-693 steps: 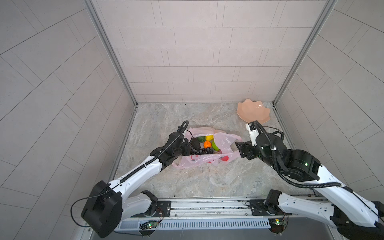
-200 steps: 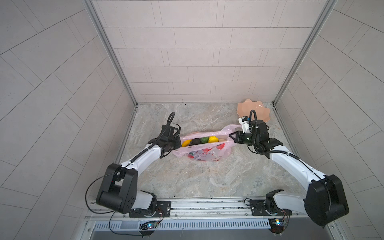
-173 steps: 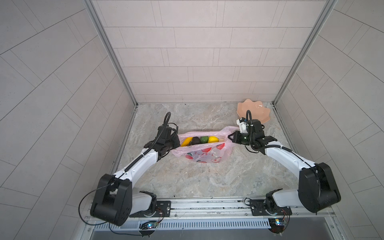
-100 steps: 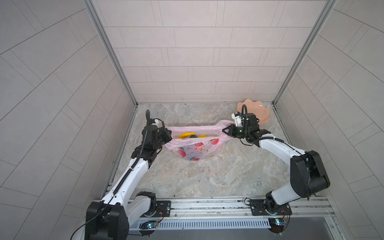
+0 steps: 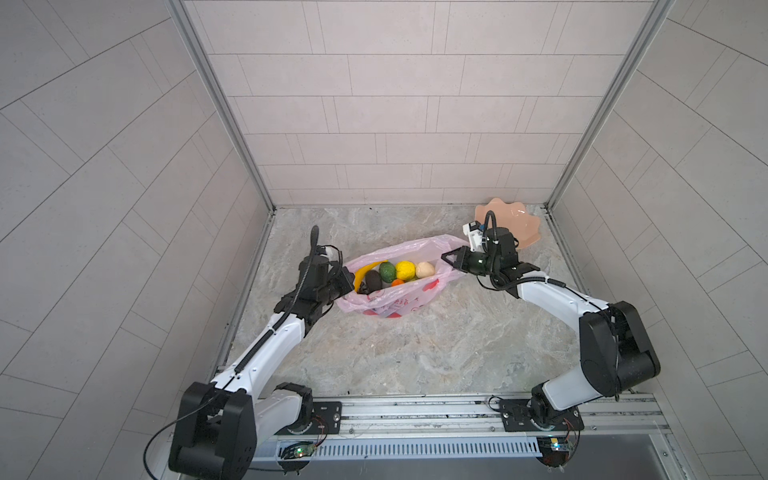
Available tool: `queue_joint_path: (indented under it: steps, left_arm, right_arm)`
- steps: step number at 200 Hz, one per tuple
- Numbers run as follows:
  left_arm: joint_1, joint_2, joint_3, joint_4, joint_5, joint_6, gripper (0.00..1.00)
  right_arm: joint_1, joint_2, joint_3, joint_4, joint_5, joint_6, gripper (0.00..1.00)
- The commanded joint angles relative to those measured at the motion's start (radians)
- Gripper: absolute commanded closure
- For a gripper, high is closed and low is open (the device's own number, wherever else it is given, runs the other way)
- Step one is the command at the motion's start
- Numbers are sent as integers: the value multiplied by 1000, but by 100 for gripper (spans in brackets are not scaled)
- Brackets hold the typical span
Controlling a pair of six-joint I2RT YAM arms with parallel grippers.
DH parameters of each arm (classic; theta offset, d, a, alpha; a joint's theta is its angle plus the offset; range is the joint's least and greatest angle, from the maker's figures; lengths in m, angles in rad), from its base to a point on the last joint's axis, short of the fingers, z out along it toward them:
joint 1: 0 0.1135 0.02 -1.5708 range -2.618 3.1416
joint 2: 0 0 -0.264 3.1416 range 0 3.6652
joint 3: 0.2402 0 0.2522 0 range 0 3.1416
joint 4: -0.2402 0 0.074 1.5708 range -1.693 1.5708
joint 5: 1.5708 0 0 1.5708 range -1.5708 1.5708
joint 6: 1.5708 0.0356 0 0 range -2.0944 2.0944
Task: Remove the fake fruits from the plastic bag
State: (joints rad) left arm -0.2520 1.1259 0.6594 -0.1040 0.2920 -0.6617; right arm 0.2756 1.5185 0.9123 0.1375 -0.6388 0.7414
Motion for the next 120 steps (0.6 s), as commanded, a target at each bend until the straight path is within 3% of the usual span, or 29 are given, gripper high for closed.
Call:
queue_joint_path:
  steps: [1,19,38,81,101,120]
  left_arm:
    - [-39,17,65,-242,-97,43,77]
    - [-43,-6,95,-366,-182,11,52]
    - [-64,-55,109,-423,-212,-6,40]
    - [-265,-120,202,-655,-550,-57,28]
    - [-318,-132,199,-681,-597,-97,25]
    - [-347,-113,189,-651,-567,-126,23]
  right_arm:
    - [44,-48,-27,-44,55,-44,100]
    - [109,-90,-41,-122,140,-119,100]
    - [155,-138,-92,-128,195,-138,100]
    - [230,-206,-151,-166,294,-190,100]
    - [269,-233,-169,-175,334,-214,100]
    - [303,-256,-181,-176,357,-234,100]
